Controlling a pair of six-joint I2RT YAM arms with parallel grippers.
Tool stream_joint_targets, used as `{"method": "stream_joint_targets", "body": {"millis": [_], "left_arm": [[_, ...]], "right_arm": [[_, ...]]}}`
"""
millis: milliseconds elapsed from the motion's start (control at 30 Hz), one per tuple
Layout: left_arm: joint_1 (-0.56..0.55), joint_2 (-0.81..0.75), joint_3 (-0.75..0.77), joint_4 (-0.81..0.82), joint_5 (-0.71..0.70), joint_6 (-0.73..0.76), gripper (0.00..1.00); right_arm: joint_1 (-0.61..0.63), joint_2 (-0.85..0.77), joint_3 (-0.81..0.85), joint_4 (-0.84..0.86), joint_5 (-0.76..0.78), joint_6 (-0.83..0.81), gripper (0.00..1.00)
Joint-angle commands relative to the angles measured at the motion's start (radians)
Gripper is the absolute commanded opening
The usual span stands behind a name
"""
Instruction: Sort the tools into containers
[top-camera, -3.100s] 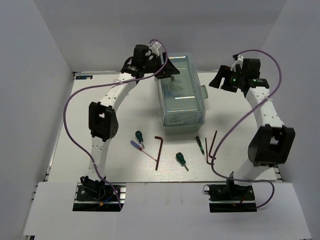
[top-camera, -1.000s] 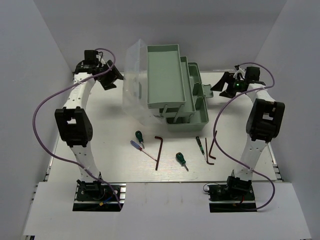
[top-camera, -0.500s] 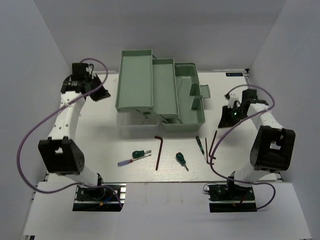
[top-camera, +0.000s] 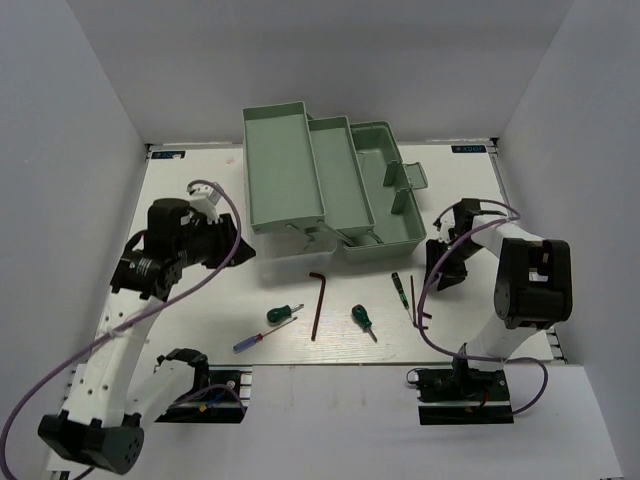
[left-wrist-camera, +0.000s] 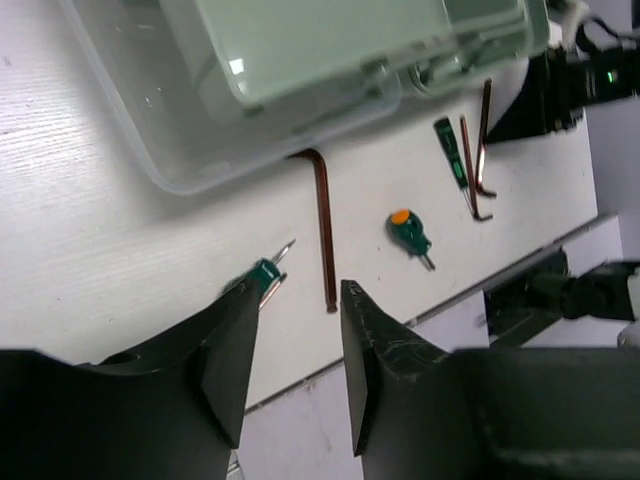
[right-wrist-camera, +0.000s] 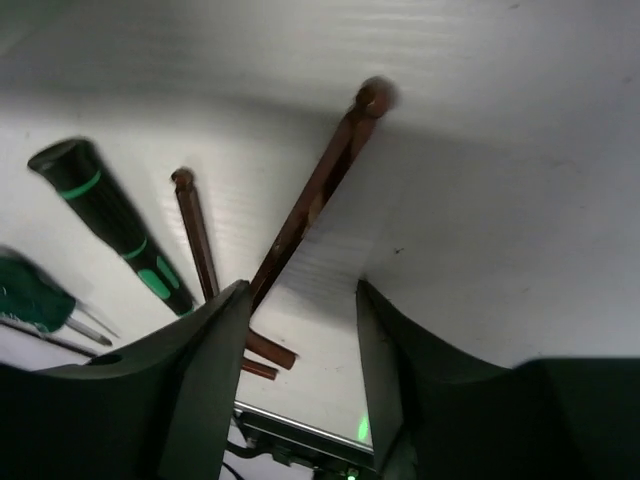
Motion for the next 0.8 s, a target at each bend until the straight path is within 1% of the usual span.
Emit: {"method": "stream_joint_targets", "body": {"millis": [0,33,67,100,133,167,200,267,300,333,367,400,467,500,533,600,633,700,767], "left_arm": [[-0.02,-0.091,-0.039,-0.037,0.081,0.024,0.48],[-0.021,-0.111,-0.039,-0.072,0.063,0.047,0.45],[-0.021,-0.129,-0.02,-0.092,0.051,0.057,0.43],[-0.021,-0.145,-0.01,-0.117,0.034,0.057,0.38],[-0.021,-0.168,-0.009,-0.144,0.043,0.078,0.36],[-0.021,-0.168,0.0,-0.16,0.043,0.078,0.35],[-0.021,-0.168,0.0,-0.172,0.066,0.087,0.33],[-0.021,-0.191,-0.034,-0.181,0.116,0.087,0.33],[-0.021,-0.201,-0.049,-0.168,0.133,0.087,0.33],[-0.021,-0.202,-0.061,-0.168,0.165,0.087,0.34],[-0.021,-0.214,-0.084,-0.157,0.179,0.087,0.35],[-0.021,-0.223,-0.094,-0.157,0.188,0.087,0.35],[-0.021,-0.223,-0.111,-0.146,0.21,0.087,0.37],[-0.021,-0.223,-0.124,-0.133,0.219,0.096,0.38],[-0.021,-0.223,-0.135,-0.132,0.228,0.097,0.38],[-0.021,-0.223,-0.135,-0.102,0.228,0.097,0.38],[-0.021,-0.214,-0.146,-0.091,0.242,0.097,0.38],[-0.021,-0.205,-0.155,-0.044,0.254,0.097,0.38],[-0.03,-0.183,-0.184,-0.014,0.273,0.097,0.38]], "right_arm": [[0.058,0.074,0.005,0.11,0.15,0.119,0.49],[0.065,0.082,0.01,0.12,0.169,0.148,0.38],[0.071,0.083,0.01,0.121,0.196,0.171,0.31],[0.076,0.086,0.004,0.131,0.213,0.18,0.25],[0.077,0.085,-0.004,0.13,0.216,0.199,0.08],[0.071,0.082,-0.005,0.124,0.213,0.209,0.01],[0.07,0.062,-0.005,0.116,0.21,0.213,0.0],[0.065,0.03,0.005,0.079,0.209,0.188,0.0],[0.06,-0.017,0.019,0.081,0.21,0.173,0.0],[0.057,-0.077,0.042,0.069,0.21,0.135,0.0],[0.057,-0.103,0.065,0.058,0.209,0.092,0.0],[0.056,-0.166,0.082,0.055,0.209,0.088,0.0],[0.053,-0.258,0.129,0.038,0.199,0.0,0.0],[0.051,-0.272,0.154,0.032,0.193,-0.02,0.0],[0.051,-0.315,0.174,0.019,0.177,-0.025,0.0],[0.053,-0.34,0.189,-0.001,0.154,-0.043,0.0],[0.051,-0.382,0.189,-0.002,0.117,-0.045,0.0],[0.06,-0.409,0.191,0.03,0.092,-0.045,0.0],[0.069,-0.435,0.208,0.058,0.031,-0.053,0.0]]}}
